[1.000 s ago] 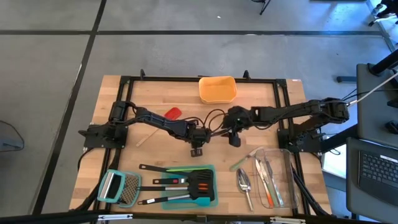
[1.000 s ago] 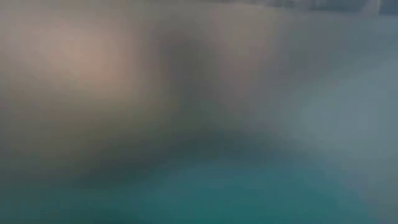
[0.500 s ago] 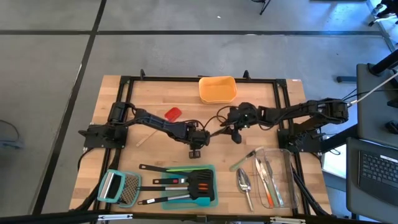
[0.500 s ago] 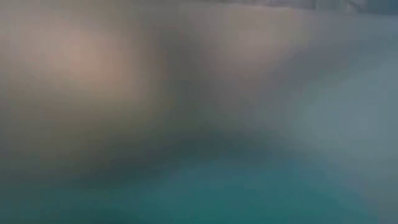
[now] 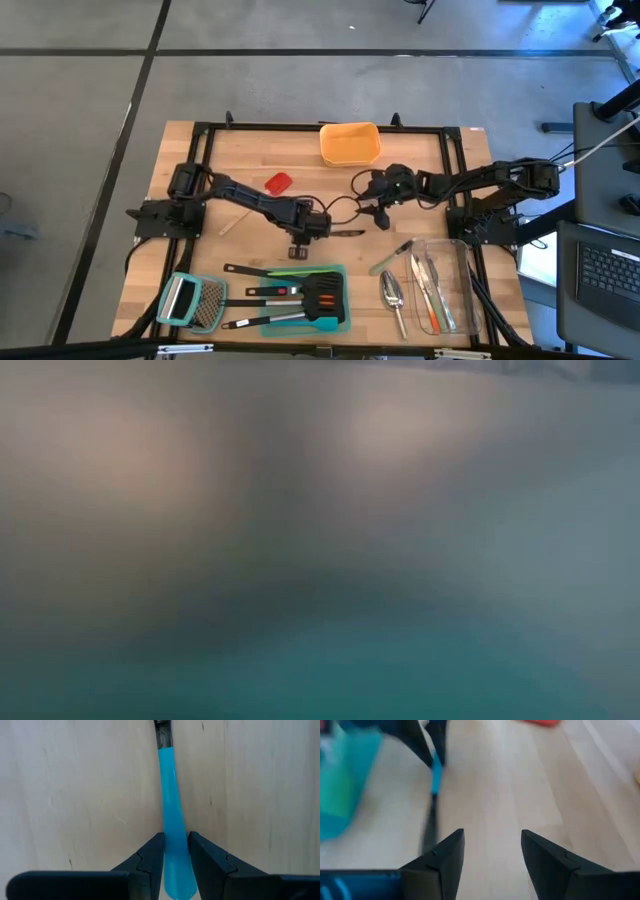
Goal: Pick & Place Kitchen Items
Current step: Put the blue table knife into the transparent bin
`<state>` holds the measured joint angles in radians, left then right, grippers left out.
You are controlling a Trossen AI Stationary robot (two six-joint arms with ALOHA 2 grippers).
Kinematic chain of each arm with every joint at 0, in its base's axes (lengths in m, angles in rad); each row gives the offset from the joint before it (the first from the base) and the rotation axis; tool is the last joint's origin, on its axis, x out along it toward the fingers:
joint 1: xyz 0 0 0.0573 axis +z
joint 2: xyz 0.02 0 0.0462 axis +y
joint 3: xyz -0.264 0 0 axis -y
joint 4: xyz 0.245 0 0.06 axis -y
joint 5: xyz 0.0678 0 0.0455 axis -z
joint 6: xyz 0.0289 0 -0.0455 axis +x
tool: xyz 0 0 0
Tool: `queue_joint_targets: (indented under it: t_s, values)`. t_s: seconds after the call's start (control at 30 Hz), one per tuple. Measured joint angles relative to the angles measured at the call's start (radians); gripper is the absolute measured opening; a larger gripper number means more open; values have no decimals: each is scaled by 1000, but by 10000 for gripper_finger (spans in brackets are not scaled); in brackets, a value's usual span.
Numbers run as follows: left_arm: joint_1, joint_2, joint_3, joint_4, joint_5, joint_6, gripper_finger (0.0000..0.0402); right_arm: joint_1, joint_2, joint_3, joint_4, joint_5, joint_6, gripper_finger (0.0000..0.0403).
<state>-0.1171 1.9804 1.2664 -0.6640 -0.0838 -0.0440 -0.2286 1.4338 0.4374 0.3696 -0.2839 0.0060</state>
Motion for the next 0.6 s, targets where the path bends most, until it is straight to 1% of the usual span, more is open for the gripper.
queue_joint_targets:
  t_s: [0.07,0.13,0.33,0.5,0.6]
  values:
    - [14,-8,-2,-8,14,11,91,10,6,0,-28,51,-27,199]
    - [28,-15,-3,-15,21,21,91,21,14,-1,-33,78,-34,199]
    - [72,-16,-3,-4,85,53,91,66,32,0,3,74,-36,198]
    - [99,-16,-4,19,95,73,91,127,32,0,2,74,-38,198]
    - [115,-16,-4,29,93,76,91,173,41,0,-1,92,-75,198]
